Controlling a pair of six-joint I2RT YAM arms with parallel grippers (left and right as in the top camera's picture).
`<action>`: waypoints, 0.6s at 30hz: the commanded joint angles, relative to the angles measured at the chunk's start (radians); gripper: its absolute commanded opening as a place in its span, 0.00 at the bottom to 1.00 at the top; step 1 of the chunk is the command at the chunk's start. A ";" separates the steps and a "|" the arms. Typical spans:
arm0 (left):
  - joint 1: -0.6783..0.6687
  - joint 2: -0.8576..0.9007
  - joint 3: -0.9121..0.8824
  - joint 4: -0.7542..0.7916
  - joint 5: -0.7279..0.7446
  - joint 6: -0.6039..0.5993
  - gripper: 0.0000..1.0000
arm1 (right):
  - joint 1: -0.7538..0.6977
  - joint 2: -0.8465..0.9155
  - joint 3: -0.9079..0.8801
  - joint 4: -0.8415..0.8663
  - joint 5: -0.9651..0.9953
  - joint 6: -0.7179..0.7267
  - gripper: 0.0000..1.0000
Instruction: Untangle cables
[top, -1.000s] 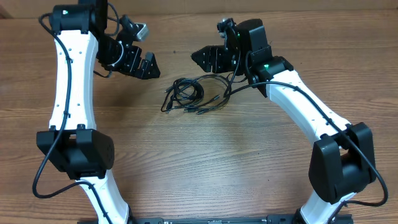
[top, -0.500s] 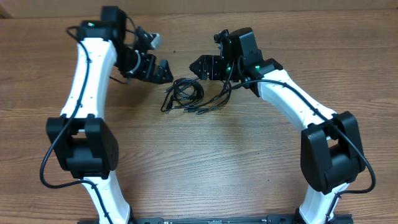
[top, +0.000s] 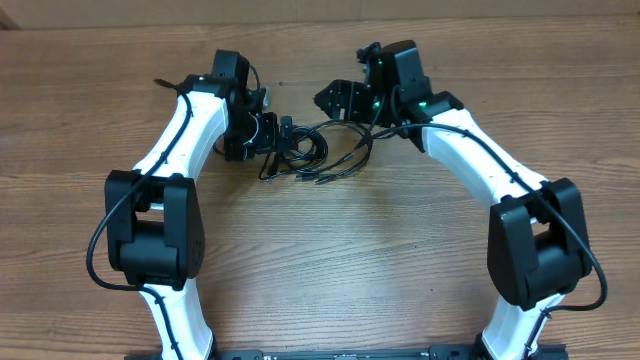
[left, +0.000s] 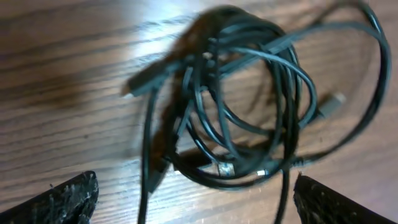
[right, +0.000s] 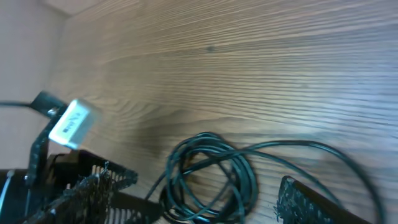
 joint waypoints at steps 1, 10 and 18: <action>0.003 0.006 -0.009 0.040 -0.018 -0.111 1.00 | -0.021 -0.004 0.026 -0.005 0.015 0.018 0.85; -0.023 0.010 -0.009 0.087 -0.104 -0.156 0.90 | -0.026 -0.004 0.026 0.008 0.016 -0.001 0.85; -0.075 0.060 -0.009 0.104 -0.165 -0.204 1.00 | -0.026 -0.004 0.026 0.008 0.016 -0.001 0.85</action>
